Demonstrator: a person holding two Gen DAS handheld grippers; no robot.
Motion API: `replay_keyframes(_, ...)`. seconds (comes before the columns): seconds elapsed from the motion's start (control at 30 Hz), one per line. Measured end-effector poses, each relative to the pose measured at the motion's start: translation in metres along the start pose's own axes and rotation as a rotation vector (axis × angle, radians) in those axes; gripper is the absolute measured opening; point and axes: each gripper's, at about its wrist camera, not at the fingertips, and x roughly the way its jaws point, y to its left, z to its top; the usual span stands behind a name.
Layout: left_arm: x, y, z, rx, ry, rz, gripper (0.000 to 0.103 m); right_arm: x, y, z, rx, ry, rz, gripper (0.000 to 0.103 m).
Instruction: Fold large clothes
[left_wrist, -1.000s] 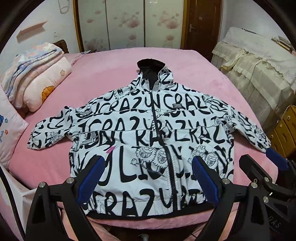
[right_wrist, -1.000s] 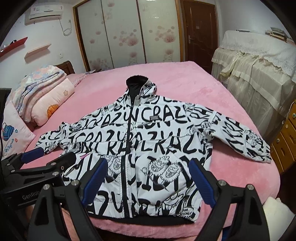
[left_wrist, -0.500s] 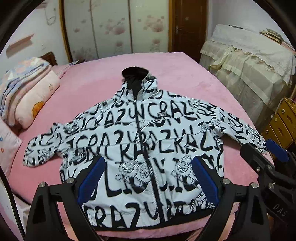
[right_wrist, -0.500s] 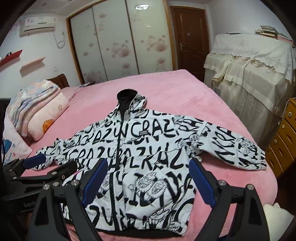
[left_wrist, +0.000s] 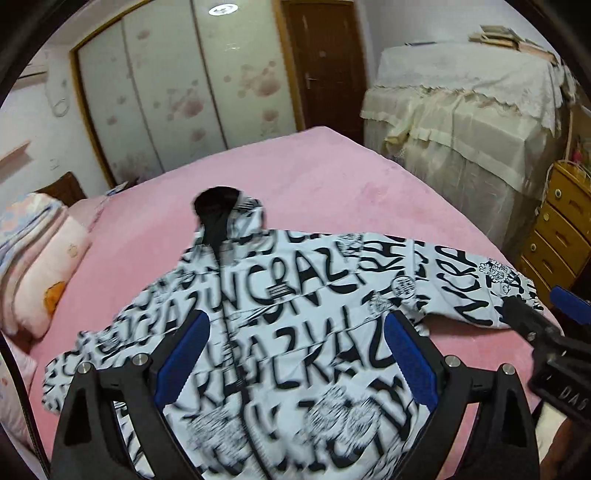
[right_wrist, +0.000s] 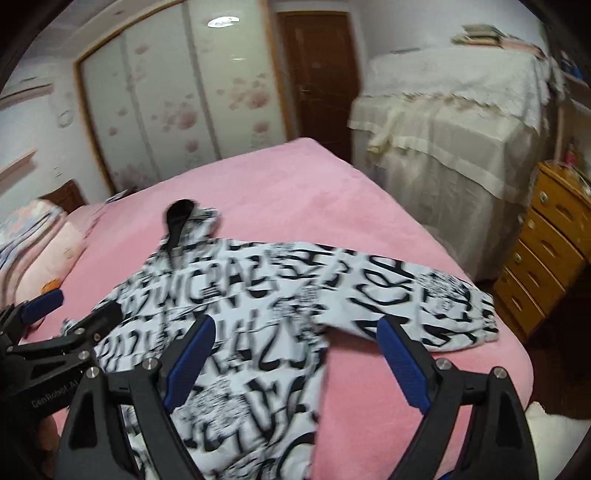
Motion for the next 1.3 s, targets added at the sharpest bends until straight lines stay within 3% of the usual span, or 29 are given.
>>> replay_keyframes(0.13, 0.041, -0.024, 0.011, -0.018, 0.007, -0.048, 0.095, 0.036, -0.05, 0.003, 0.1, 0.036, -0.076, 0.089)
replay_keyframes(0.23, 0.066, -0.043, 0.016, -0.028, -0.03, -0.079, 0.095, 0.063, -0.088, -0.001, 0.185, 0.089, -0.115, 0.081)
replay_keyframes(0.4, 0.107, -0.078, 0.019, 0.032, -0.008, -0.131, 0.095, 0.105, -0.16, -0.022, 0.384, 0.184, -0.161, 0.079)
replay_keyframes(0.6, 0.136, -0.113, 0.018, 0.08, 0.037, -0.246, 0.095, 0.13, -0.227, -0.056, 0.6, 0.259, -0.198, 0.079)
replay_keyframes(0.77, 0.147, -0.143, 0.015, 0.144, 0.052, -0.239, 0.095, 0.146, -0.26, -0.083, 0.755, 0.299, -0.159, 0.079)
replay_keyframes(0.87, 0.156, -0.155, 0.012, 0.155, 0.096, -0.245, 0.095, 0.15, -0.274, -0.092, 0.833, 0.281, -0.124, 0.079)
replay_keyframes(0.97, 0.161, -0.162, 0.009, 0.167, 0.119, -0.203, 0.095, 0.153, -0.28, -0.09, 0.841, 0.233, -0.134, 0.078)
replay_keyframes(1.0, 0.162, -0.163, 0.008, 0.172, 0.123, -0.196, 0.095, 0.155, -0.282, -0.089, 0.842, 0.229, -0.142, 0.076)
replay_keyframes(1.1, 0.163, -0.169, 0.004, 0.203, 0.147, -0.181, 0.095, 0.159, -0.284, -0.083, 0.832, 0.219, -0.187, 0.054)
replay_keyframes(1.23, 0.16, -0.172, -0.002, 0.26, 0.158, -0.134, 0.094, 0.166, -0.278, -0.072, 0.773, 0.212, -0.251, 0.013)
replay_keyframes(1.3, 0.155, -0.162, -0.003, 0.248, 0.153, -0.128, 0.094, 0.162, -0.272, -0.065, 0.733, 0.18, -0.272, 0.009)
